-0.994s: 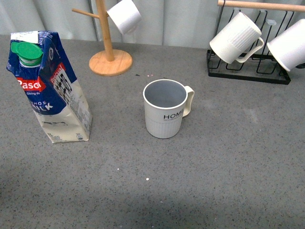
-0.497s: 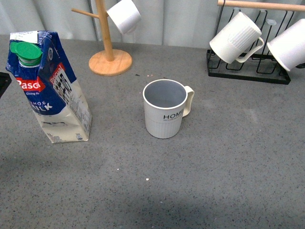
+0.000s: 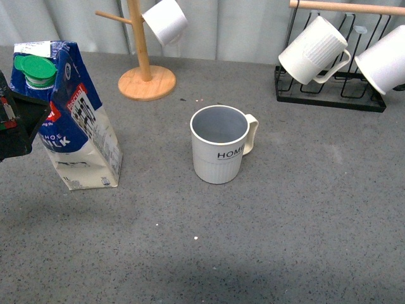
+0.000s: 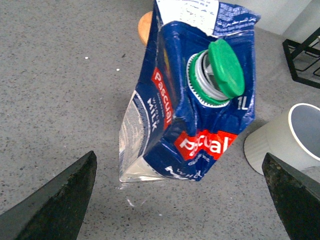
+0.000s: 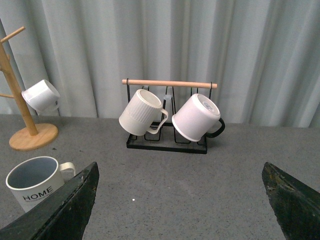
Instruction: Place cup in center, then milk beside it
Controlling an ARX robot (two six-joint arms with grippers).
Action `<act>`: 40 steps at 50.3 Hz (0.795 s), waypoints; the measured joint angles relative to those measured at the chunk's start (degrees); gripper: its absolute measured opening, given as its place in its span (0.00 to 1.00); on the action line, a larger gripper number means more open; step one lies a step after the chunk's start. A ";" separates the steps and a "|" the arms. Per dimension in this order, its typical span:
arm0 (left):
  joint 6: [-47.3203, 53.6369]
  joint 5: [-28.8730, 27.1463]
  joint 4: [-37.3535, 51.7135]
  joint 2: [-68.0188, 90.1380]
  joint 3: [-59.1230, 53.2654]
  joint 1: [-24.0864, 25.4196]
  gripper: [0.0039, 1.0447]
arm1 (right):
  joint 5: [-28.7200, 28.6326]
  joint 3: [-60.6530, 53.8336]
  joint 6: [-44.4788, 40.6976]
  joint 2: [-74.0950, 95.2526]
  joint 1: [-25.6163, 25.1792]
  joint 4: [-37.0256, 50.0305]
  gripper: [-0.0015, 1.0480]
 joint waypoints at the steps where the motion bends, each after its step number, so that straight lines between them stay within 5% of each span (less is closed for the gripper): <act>1: -0.17 0.09 0.13 0.00 0.00 -0.22 0.94 | 0.00 0.00 0.00 0.00 0.00 0.00 0.91; 40: 2.93 -1.33 3.67 8.57 5.64 -4.52 0.94 | 0.00 0.00 0.02 0.00 0.00 0.00 0.91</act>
